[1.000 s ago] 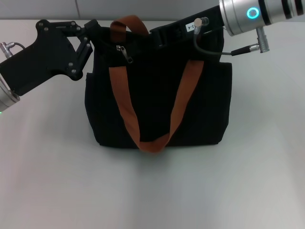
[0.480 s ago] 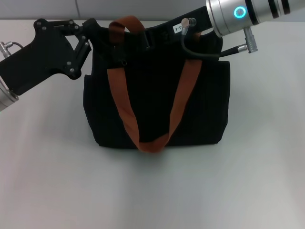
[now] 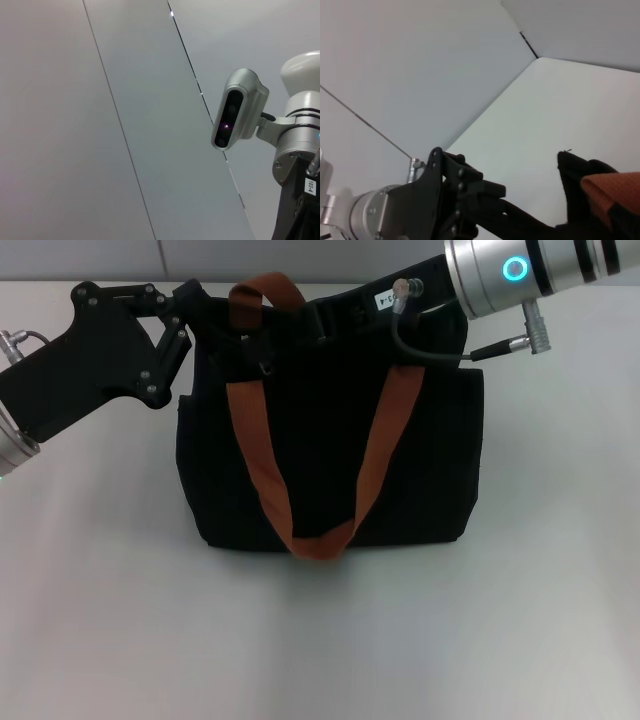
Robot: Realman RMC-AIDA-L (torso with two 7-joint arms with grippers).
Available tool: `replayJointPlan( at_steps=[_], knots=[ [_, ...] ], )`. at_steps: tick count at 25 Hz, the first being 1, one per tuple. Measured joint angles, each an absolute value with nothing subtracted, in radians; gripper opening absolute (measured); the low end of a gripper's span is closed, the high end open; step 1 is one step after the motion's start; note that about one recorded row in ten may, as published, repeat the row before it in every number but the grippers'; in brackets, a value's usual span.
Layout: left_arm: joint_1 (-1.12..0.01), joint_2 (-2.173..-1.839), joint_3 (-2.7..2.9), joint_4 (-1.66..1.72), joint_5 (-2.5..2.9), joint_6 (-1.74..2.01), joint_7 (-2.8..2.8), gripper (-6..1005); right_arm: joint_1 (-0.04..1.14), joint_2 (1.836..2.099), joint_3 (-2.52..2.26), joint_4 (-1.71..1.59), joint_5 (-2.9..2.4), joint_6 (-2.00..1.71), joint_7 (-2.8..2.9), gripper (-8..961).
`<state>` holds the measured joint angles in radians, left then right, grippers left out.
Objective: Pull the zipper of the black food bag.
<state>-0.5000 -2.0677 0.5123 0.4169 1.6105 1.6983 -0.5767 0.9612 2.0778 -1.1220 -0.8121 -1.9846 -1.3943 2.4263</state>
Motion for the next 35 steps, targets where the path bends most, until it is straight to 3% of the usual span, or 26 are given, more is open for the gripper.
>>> replayJointPlan(
  at_steps=[35],
  knots=[
    [-0.503, -2.068, 0.512, 0.416, 1.605, 1.707, -0.577, 24, 0.953, 2.080, -1.147, -0.828, -1.958, -1.405, 2.384, 312]
  ],
)
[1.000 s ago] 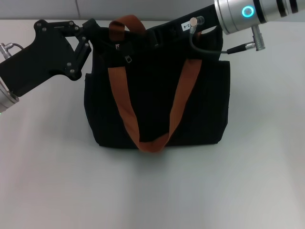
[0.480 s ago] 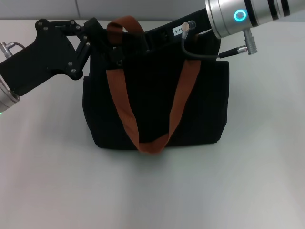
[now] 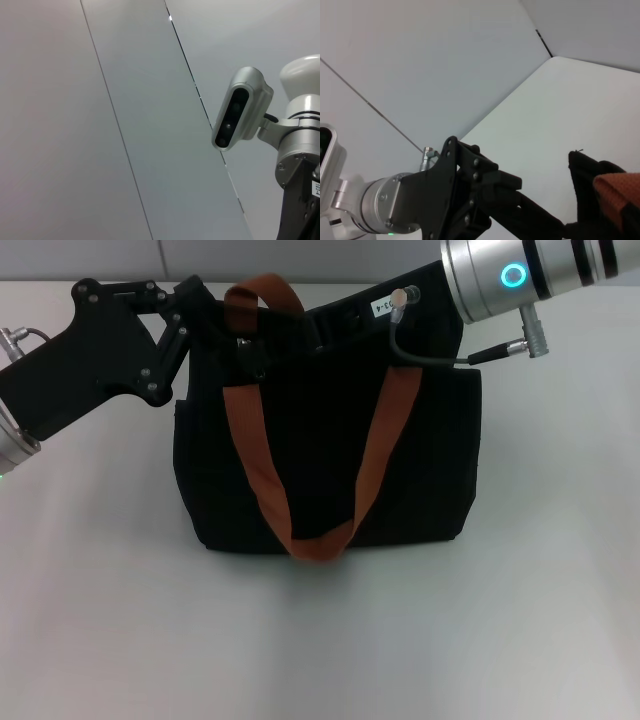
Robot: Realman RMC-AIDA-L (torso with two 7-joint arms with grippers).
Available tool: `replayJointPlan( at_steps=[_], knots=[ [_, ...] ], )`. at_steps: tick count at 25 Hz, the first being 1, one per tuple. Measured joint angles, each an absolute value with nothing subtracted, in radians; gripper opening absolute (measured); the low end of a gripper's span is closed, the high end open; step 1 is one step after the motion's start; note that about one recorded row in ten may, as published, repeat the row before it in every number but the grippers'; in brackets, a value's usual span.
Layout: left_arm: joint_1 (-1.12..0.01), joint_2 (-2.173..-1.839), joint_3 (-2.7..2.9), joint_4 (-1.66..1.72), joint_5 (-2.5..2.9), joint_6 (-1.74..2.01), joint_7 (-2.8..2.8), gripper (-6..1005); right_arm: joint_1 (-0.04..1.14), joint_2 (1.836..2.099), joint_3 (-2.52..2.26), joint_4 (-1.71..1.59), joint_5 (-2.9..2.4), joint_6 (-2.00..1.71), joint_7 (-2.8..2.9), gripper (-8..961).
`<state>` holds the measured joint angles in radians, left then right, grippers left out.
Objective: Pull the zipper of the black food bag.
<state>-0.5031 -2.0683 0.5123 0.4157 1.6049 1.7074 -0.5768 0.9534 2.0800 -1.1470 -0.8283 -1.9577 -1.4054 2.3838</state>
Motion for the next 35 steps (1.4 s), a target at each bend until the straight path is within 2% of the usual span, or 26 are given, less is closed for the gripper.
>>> replayJointPlan(
  at_steps=[35],
  knots=[
    [-0.500, -2.070, 0.512, 0.414, 1.595, 1.728, -0.578, 24, 0.954, 2.080, -1.174, -0.784, -1.908, -1.389, 2.358, 308]
  ],
)
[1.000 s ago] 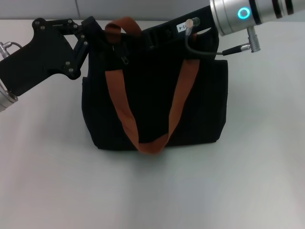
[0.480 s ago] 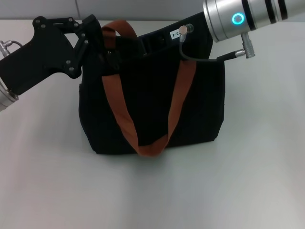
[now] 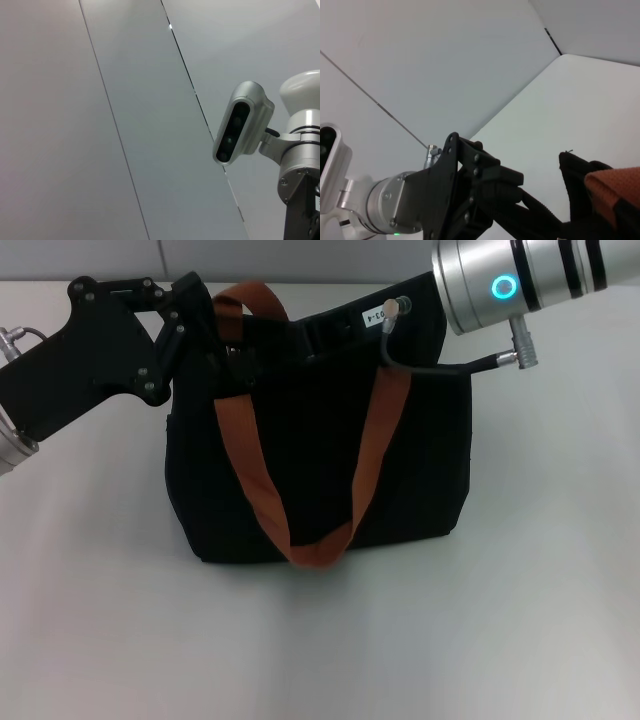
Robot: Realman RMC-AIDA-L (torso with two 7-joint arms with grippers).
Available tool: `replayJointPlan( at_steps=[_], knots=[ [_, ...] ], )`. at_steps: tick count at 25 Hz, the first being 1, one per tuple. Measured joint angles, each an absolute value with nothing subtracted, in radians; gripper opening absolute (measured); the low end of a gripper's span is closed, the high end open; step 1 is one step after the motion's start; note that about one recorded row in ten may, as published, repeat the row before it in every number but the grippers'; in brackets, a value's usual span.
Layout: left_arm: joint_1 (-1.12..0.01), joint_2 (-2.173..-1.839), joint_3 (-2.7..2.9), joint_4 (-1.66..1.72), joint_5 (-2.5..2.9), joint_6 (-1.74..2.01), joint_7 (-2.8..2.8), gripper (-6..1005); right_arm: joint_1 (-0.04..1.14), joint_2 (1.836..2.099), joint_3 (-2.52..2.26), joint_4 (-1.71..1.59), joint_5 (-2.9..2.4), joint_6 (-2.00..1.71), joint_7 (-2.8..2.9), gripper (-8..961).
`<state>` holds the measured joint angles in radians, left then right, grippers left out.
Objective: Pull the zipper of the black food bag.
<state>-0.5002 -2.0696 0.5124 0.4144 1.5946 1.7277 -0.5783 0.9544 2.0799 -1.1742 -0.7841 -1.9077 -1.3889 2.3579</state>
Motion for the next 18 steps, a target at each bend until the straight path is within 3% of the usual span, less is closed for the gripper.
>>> replayJointPlan(
  at_steps=[12, 18],
  knots=[
    [-0.503, -2.069, 0.512, 0.414, 1.595, 1.738, -0.578, 24, 0.965, 2.080, -1.181, -0.758, -1.912, -1.351, 2.348, 306],
    [-0.503, -2.069, 0.512, 0.414, 1.594, 1.738, -0.578, 24, 0.966, 2.080, -1.181, -0.759, -1.910, -1.354, 2.347, 199]
  ],
)
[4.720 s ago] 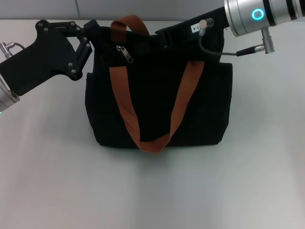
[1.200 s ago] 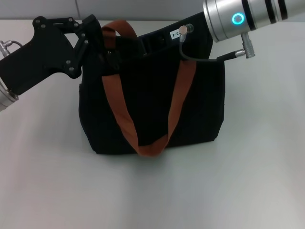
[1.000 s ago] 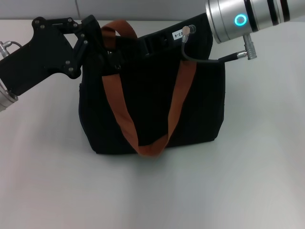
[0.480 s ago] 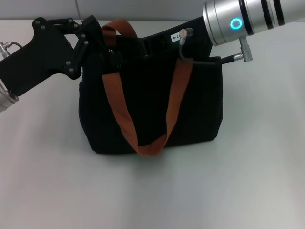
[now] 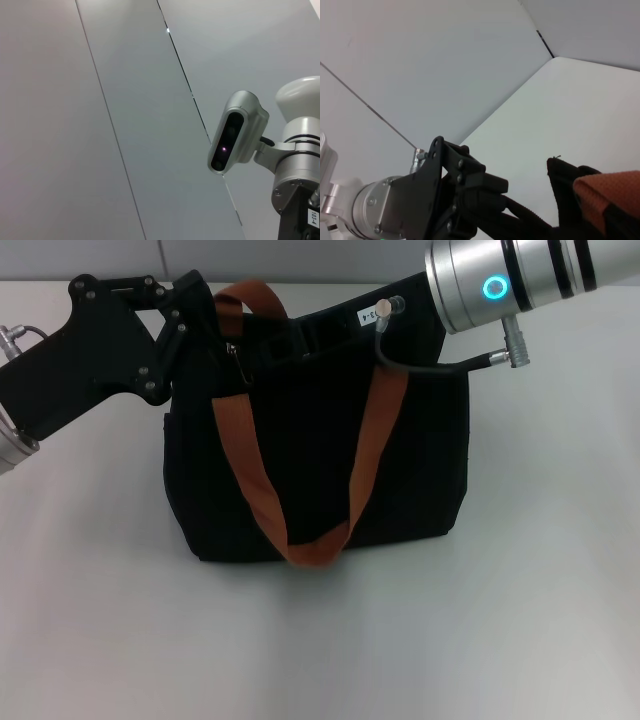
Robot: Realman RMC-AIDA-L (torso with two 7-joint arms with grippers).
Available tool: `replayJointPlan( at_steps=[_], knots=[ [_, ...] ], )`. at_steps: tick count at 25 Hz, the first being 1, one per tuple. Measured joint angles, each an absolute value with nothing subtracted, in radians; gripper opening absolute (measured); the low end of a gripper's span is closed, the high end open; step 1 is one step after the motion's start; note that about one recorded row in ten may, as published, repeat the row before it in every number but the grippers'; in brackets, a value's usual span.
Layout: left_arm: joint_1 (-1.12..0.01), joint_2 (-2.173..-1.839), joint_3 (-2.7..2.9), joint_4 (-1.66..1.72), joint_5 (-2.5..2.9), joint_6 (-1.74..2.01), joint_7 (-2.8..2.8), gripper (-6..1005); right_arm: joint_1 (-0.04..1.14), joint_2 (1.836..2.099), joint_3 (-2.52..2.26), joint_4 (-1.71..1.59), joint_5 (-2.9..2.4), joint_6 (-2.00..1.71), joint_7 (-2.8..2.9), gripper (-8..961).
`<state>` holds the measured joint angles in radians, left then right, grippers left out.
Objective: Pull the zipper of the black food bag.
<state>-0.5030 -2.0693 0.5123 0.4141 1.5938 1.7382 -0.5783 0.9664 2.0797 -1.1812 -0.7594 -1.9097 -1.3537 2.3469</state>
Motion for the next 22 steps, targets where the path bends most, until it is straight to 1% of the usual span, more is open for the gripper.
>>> replayJointPlan(
  at_steps=[4, 9, 18, 22],
  knots=[
    [-0.501, -2.069, 0.512, 0.413, 1.587, 1.739, -0.578, 24, 0.964, 2.080, -1.174, -0.762, -1.909, -1.360, 2.345, 73],
    [-0.501, -2.069, 0.513, 0.413, 1.586, 1.740, -0.578, 24, 0.964, 2.080, -1.172, -0.762, -1.907, -1.380, 2.344, 0],
    [-0.500, -2.069, 0.513, 0.413, 1.586, 1.740, -0.578, 24, 0.964, 2.080, -1.172, -0.759, -1.896, -1.388, 2.344, 58],
    [-0.500, -2.069, 0.514, 0.413, 1.586, 1.745, -0.578, 24, 0.964, 2.080, -1.172, -0.757, -1.897, -1.383, 2.344, 124]
  ],
)
